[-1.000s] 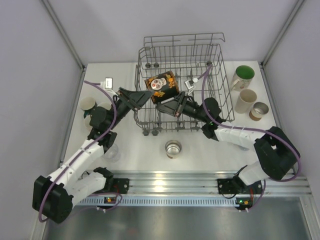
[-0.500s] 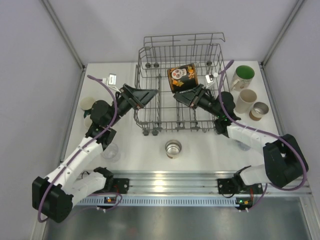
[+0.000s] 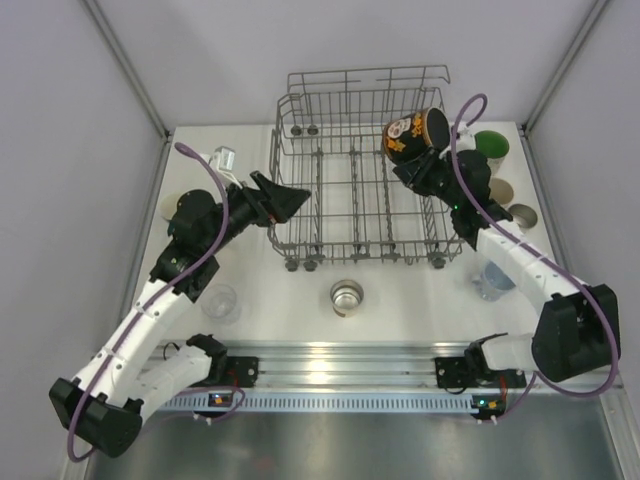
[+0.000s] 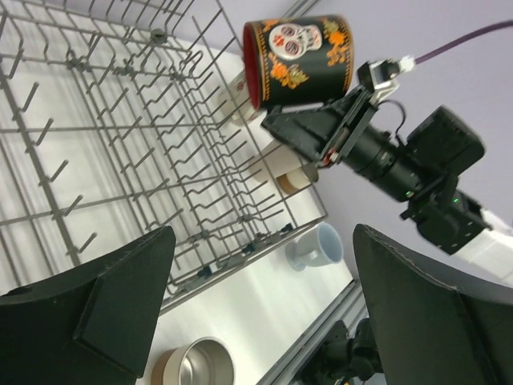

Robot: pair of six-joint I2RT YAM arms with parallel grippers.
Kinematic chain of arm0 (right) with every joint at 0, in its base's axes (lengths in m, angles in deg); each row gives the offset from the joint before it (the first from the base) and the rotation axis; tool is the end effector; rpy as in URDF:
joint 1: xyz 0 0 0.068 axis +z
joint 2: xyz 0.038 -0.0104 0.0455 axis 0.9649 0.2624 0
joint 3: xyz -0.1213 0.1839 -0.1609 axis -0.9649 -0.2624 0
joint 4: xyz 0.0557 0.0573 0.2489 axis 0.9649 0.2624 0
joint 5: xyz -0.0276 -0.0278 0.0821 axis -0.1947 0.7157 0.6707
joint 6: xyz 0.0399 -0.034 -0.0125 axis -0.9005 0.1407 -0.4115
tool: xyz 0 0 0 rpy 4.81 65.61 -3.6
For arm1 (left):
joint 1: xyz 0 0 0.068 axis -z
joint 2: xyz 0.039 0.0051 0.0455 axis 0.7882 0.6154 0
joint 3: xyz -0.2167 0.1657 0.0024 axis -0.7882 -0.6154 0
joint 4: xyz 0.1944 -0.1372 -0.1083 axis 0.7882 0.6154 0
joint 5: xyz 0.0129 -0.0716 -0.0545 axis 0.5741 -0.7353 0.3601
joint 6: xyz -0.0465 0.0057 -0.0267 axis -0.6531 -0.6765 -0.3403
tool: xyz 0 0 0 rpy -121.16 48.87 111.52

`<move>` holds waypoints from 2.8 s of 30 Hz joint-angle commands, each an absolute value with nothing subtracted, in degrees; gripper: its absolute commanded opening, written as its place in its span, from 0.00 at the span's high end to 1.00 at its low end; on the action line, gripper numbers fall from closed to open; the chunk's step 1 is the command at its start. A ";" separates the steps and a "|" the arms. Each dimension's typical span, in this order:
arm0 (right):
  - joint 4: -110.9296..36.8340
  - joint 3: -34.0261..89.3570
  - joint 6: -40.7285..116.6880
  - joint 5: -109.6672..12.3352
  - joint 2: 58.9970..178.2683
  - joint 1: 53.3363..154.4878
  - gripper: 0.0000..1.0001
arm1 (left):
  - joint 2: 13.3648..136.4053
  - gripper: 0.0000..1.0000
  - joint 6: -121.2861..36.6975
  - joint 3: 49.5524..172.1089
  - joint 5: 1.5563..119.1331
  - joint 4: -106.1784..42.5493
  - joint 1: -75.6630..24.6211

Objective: Load the cups into the dish rack
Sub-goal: Pass the cup from the left arm to the right, then place the cup upside down on the dish rack

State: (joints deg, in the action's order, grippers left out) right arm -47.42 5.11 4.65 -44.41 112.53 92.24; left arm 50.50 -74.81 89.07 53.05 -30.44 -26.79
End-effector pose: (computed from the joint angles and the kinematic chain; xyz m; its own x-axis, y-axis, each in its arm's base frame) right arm 0.2913 0.0993 0.3100 -0.4663 0.5147 -0.7194 -0.2422 0.7079 0.6635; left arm 0.1839 -0.0973 0.3762 -0.4533 -0.5274 -0.7186 0.4704 0.5432 -0.6955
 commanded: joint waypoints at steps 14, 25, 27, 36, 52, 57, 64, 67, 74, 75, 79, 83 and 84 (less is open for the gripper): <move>-42.40 28.05 29.84 -65.97 125.00 89.20 1.00 | 41.05 0.02 -68.16 89.64 56.12 -18.90 -26.62; -38.70 32.98 37.67 -68.43 130.53 89.11 1.00 | 40.26 0.02 -67.45 88.14 57.36 -18.55 -26.53; -38.09 33.77 38.03 -68.52 131.33 89.20 1.00 | 40.26 0.02 -67.54 87.97 57.44 -18.55 -26.62; -35.88 35.27 32.67 -71.15 135.90 89.37 1.00 | 40.70 0.02 -67.37 87.79 58.41 -18.55 -26.62; -32.28 39.21 24.49 -84.51 140.82 92.62 1.00 | 42.02 0.02 -67.28 88.76 58.68 -18.11 -26.62; -31.93 39.40 27.65 -85.05 140.91 93.42 1.00 | 42.19 0.02 -67.10 89.02 58.23 -17.85 -26.53; -35.27 33.42 33.36 -84.61 139.15 93.24 1.00 | 40.70 0.02 -67.63 88.50 58.59 -17.49 -26.62; -35.09 32.46 34.51 -84.17 138.98 93.15 1.00 | 40.52 0.02 -67.89 88.58 58.41 -17.49 -26.62; -36.06 29.20 34.51 -83.20 137.84 92.37 0.83 | 39.74 0.03 -68.86 88.67 57.79 -17.41 -26.62; -36.24 28.85 34.51 -83.11 137.31 92.19 0.79 | 39.47 0.03 -68.95 88.58 57.88 -17.41 -26.62; -37.12 27.01 34.42 -81.62 136.26 91.49 0.77 | 39.12 0.03 -69.47 88.50 58.15 -17.32 -26.53; -37.20 26.56 34.51 -81.01 135.73 91.05 0.72 | 38.86 0.03 -70.09 88.50 57.62 -17.32 -26.62; -37.12 26.30 34.51 -80.74 135.64 90.87 0.71 | 39.03 0.03 -70.35 88.50 57.62 -17.32 -26.53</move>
